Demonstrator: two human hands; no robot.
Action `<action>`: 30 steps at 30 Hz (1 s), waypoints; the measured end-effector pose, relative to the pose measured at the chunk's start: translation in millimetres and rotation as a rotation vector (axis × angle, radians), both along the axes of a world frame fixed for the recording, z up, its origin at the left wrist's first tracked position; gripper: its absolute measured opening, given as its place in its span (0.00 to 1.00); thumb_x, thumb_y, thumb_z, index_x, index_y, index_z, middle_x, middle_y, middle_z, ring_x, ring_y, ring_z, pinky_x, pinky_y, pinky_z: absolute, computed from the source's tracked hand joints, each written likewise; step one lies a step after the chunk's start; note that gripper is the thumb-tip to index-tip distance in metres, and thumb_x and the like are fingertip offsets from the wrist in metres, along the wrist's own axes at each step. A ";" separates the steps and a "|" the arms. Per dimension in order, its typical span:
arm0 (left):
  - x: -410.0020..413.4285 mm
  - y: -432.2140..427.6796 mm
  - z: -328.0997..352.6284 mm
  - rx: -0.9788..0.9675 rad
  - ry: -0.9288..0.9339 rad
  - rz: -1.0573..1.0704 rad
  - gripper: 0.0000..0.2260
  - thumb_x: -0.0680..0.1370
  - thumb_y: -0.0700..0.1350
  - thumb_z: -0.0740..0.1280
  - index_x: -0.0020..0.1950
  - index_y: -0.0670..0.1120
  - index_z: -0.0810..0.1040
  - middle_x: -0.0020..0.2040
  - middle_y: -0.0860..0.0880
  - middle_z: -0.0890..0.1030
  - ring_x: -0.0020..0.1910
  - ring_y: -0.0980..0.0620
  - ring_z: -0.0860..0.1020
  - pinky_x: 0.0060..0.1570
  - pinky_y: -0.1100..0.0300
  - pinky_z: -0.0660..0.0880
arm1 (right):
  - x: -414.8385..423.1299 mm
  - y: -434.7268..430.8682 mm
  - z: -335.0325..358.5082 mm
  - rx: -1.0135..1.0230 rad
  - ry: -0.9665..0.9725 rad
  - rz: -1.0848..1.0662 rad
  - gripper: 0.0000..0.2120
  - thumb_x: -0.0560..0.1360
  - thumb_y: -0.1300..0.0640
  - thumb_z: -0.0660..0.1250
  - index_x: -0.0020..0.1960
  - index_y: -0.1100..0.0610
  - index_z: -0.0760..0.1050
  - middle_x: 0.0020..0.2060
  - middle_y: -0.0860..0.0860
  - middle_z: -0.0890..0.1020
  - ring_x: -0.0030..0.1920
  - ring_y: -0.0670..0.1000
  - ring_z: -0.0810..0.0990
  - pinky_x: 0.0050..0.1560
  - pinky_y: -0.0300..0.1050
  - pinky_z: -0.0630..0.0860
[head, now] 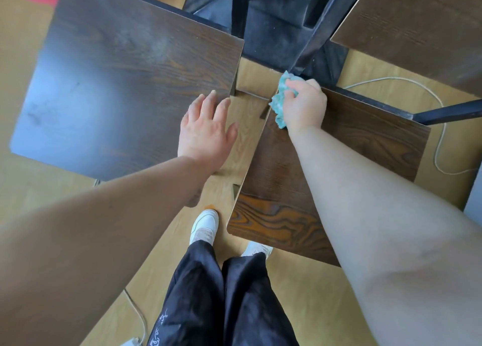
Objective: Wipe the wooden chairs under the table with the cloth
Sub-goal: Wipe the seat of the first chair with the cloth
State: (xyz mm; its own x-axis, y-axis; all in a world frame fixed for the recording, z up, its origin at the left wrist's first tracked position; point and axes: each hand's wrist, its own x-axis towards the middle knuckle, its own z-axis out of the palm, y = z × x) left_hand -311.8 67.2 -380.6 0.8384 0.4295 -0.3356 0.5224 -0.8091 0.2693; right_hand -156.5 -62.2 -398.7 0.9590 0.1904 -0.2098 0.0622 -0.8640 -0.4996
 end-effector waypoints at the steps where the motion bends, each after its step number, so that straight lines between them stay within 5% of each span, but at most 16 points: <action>1: -0.7 -0.3 0.1 0.003 0.003 -0.005 0.25 0.83 0.57 0.54 0.78 0.50 0.60 0.80 0.46 0.58 0.78 0.42 0.53 0.75 0.44 0.56 | 1.5 -1.4 0.6 0.004 0.022 0.026 0.13 0.81 0.60 0.63 0.64 0.52 0.79 0.61 0.50 0.76 0.59 0.50 0.78 0.52 0.39 0.78; 6: -4.5 -5.9 5.0 0.000 0.001 -0.019 0.25 0.83 0.58 0.53 0.78 0.50 0.60 0.79 0.46 0.58 0.78 0.43 0.54 0.74 0.44 0.57 | -10.6 -16.6 4.5 0.036 0.100 0.206 0.12 0.80 0.60 0.64 0.60 0.52 0.80 0.57 0.46 0.75 0.54 0.46 0.74 0.48 0.30 0.71; 12: -16.0 -14.4 11.4 -0.004 -0.008 -0.050 0.25 0.83 0.57 0.53 0.78 0.49 0.61 0.79 0.45 0.59 0.78 0.42 0.54 0.74 0.45 0.57 | -83.4 -45.0 -6.1 0.111 0.041 0.428 0.11 0.76 0.63 0.66 0.55 0.58 0.83 0.50 0.54 0.80 0.50 0.57 0.79 0.54 0.49 0.77; 23: -53.6 -39.2 7.3 0.008 0.017 -0.113 0.24 0.83 0.57 0.53 0.78 0.49 0.61 0.79 0.45 0.59 0.77 0.43 0.55 0.73 0.44 0.59 | -227.9 -90.6 -2.3 0.136 0.184 0.515 0.12 0.75 0.63 0.66 0.57 0.58 0.82 0.51 0.53 0.81 0.52 0.56 0.79 0.55 0.43 0.74; 27: -61.0 -51.8 6.4 0.016 0.029 -0.123 0.24 0.84 0.57 0.52 0.78 0.50 0.60 0.79 0.45 0.59 0.78 0.43 0.55 0.74 0.44 0.59 | -250.3 -98.7 -0.6 0.091 0.190 0.599 0.15 0.74 0.66 0.68 0.59 0.59 0.81 0.49 0.55 0.81 0.51 0.58 0.79 0.52 0.51 0.79; 30: -61.4 -63.9 6.1 0.017 0.026 -0.114 0.24 0.83 0.57 0.53 0.78 0.50 0.60 0.79 0.45 0.60 0.77 0.43 0.55 0.73 0.44 0.60 | -243.2 -104.2 8.6 0.164 0.230 0.542 0.14 0.76 0.65 0.65 0.59 0.59 0.81 0.51 0.54 0.80 0.52 0.55 0.79 0.55 0.46 0.77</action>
State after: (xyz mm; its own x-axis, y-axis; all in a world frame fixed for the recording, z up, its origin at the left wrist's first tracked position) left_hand -373.2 3.3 -374.6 0.8732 0.3377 -0.3513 0.4334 -0.8678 0.2432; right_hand -399.7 -166.3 -390.2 0.6498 0.6863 -0.3267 0.3463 -0.6499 -0.6765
